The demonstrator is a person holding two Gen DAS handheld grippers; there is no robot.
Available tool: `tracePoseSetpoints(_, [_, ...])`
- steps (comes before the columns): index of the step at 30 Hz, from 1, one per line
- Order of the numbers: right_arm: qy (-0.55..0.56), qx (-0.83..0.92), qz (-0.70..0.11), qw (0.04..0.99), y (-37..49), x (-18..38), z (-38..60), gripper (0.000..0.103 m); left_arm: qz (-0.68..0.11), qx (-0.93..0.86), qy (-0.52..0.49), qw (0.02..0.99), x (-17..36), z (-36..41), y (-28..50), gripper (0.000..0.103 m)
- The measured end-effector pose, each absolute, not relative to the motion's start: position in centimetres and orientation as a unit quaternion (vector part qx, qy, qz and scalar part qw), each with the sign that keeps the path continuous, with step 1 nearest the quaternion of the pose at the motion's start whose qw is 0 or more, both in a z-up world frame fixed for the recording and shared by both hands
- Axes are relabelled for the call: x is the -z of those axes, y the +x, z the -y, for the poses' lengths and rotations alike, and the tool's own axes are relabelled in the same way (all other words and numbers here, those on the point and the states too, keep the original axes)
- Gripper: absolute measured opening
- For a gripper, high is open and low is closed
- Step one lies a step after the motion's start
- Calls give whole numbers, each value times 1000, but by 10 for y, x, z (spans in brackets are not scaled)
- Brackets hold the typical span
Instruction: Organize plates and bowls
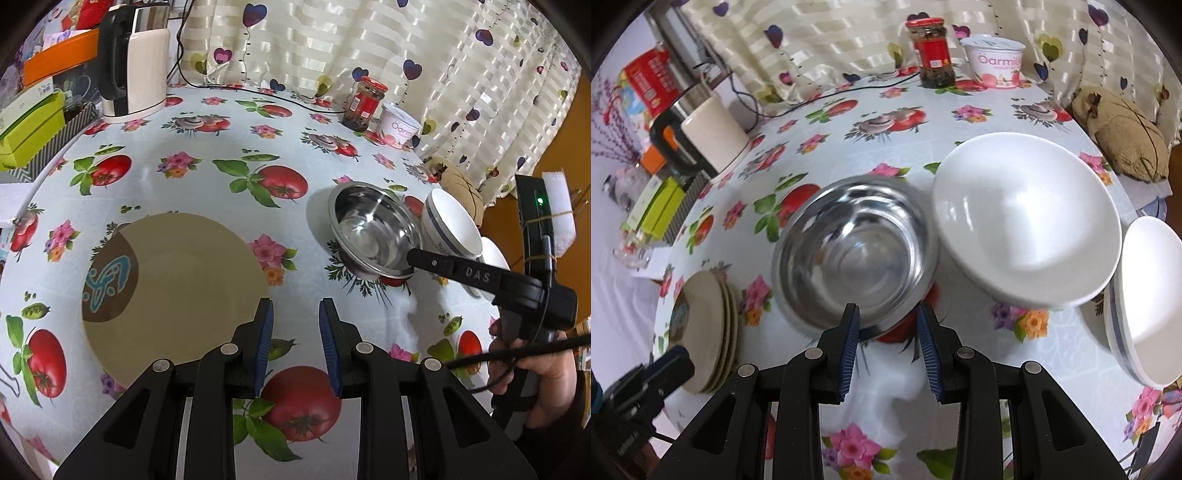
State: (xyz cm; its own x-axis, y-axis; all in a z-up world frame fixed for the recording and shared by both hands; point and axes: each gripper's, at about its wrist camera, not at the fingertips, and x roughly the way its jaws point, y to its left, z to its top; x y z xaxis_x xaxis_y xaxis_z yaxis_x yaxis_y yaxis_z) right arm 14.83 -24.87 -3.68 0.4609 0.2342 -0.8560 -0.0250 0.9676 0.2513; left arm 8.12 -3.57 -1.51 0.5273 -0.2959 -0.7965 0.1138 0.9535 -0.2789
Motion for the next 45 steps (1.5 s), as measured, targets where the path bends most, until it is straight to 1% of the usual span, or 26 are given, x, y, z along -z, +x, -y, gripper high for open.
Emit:
tracePoseSetpoints(11, [119, -61, -542, 829, 169, 51, 251, 31, -476, 134, -107, 862, 22, 35, 89, 27])
tracePoseSetpoints(12, [116, -61, -544, 829, 170, 53, 250, 26, -476, 135, -108, 862, 23, 34, 89, 27])
tracePoseSetpoints(16, [109, -62, -549, 826, 167, 53, 246, 18, -476, 140, -113, 861, 25, 31, 90, 27])
tracePoseSetpoints(22, [102, -62, -560, 820, 149, 53, 245, 14, -478, 153, -108, 858, 25, 33, 89, 27])
tracePoseSetpoints(29, [111, -50, -566, 816, 119, 51, 259, 14, -478, 165, -95, 858, 21, 46, 83, 27])
tracePoseSetpoints(38, [109, -56, -566, 816, 105, 50, 272, 16, -474, 155, -87, 863, 12, 58, 73, 27])
tracePoseSetpoints(40, [106, -57, -564, 817, 101, 48, 273, 23, -471, 154, -84, 865, 9, 60, 71, 27])
tracePoseSetpoints(42, [106, -61, -556, 822, 96, 43, 275, 27, -468, 154, -82, 866, 5, 62, 68, 27])
tracePoseSetpoints(45, [100, -62, -542, 832, 88, 32, 278, 27, -462, 159, -80, 869, -2, 65, 64, 27])
